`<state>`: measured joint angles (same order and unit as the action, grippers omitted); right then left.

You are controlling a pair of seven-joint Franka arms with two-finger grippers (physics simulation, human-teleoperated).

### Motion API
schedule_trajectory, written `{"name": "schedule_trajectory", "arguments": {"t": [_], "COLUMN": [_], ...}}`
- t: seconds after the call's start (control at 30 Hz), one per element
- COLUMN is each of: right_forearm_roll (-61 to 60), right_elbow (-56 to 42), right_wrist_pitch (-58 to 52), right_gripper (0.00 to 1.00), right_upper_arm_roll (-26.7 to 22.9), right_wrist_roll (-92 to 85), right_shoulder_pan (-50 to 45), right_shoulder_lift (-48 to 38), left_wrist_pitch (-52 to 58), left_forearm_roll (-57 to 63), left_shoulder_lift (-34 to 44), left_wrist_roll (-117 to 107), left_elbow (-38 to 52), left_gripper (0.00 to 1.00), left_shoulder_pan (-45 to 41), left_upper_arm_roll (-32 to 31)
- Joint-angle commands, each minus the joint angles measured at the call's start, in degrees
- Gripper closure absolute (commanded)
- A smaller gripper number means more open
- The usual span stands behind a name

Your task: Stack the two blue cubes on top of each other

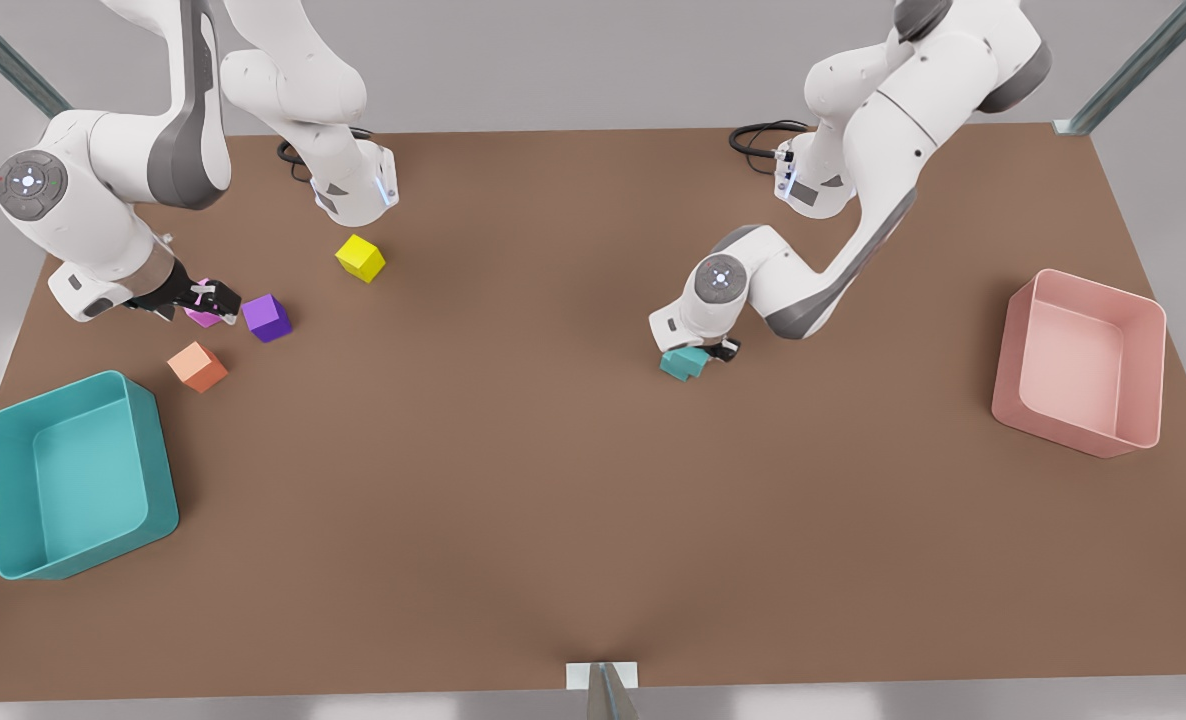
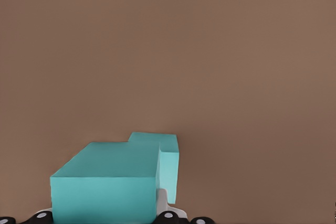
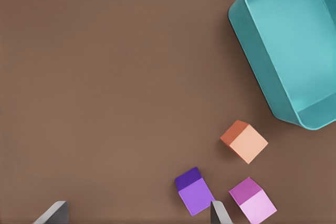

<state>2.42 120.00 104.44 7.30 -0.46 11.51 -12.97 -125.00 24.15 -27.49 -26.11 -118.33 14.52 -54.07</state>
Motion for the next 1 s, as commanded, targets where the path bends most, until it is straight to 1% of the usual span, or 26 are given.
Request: {"name": "schedule_trajectory", "arguments": {"t": [0.0, 0.2, 0.7, 0.73, 0.77, 0.97], "right_forearm_roll": [-0.1, -0.1, -0.1, -0.1, -0.1, -0.1], "right_elbow": [0.0, 0.0, -0.1, -0.1, 0.0, -0.1], "right_wrist_pitch": [0.1, 0.1, 0.1, 0.1, 0.0, 0.1], "right_gripper": [0.0, 0.0, 0.0, 0.0, 0.0, 0.0], "right_upper_arm_roll": [0.0, 0.0, 0.0, 0.0, 0.0, 0.0], "right_wrist_roll": [-1.0, -1.0, -1.0, -1.0, -1.0, -1.0], "right_shoulder_pan": [0.0, 0.0, 0.0, 0.0, 0.0, 0.0], "right_shoulder_lift": [0.0, 0.1, 0.1, 0.1, 0.0, 0.1], "left_wrist_pitch": [-2.4, -3.2, -3.1, -3.0, -2.9, -2.4], "left_forearm_roll": [0.3, 0.4, 1.9, 1.9, 2.4, 2.7], "left_shoulder_lift": [-0.4, -1.6, -1.6, -1.5, -1.3, -1.2], "left_wrist_roll": [-16.8, -16.8, -17.5, -17.6, -17.6, -17.4], "left_elbow": [-0.1, -0.7, -2.4, -2.4, -2.5, -2.4], "left_gripper": [0.3, 0.3, 0.3, 0.27, 0.0, 0.0], "left_shoulder_pan": [-0.1, -0.9, -0.8, -0.8, -0.8, -0.6], "left_upper_arm_roll": [0.0, 0.3, 0.3, 0.3, 0.3, 0.3]}}
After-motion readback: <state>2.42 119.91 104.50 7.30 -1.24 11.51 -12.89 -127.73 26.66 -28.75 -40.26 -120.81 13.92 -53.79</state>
